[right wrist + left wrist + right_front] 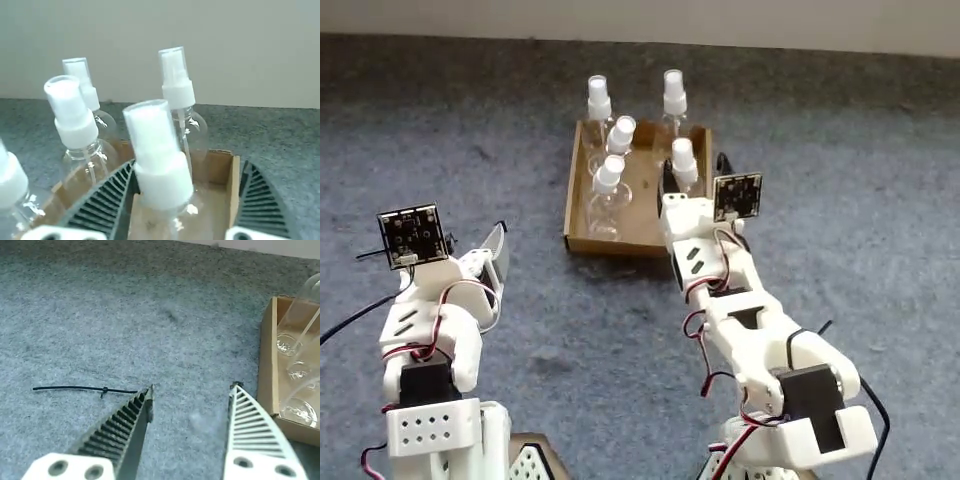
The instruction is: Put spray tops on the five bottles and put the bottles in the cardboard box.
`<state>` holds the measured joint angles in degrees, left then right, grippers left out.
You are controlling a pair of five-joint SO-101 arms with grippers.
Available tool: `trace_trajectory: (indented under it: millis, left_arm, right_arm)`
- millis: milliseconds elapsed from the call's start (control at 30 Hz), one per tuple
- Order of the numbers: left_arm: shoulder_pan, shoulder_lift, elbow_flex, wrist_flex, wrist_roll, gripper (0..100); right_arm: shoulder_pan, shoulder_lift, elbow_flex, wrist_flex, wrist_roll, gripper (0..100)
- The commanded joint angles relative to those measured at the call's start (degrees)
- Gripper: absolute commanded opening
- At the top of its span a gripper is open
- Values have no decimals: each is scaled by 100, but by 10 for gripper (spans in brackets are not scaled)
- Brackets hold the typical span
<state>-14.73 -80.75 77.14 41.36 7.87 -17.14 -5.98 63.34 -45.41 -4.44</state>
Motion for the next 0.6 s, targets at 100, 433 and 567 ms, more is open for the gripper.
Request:
trace_trajectory:
  millis: [100,433,567]
  left_arm:
    - [136,-75,-66,-123,35,224]
    - [136,-75,-66,-123,35,224]
    - [136,-75,-66,-123,35,224]
  right_arm:
    - [163,-303,-233,-75,44,252]
    - [171,-312,-286,-92,62,252]
    - [171,-312,-268,-92,70,272]
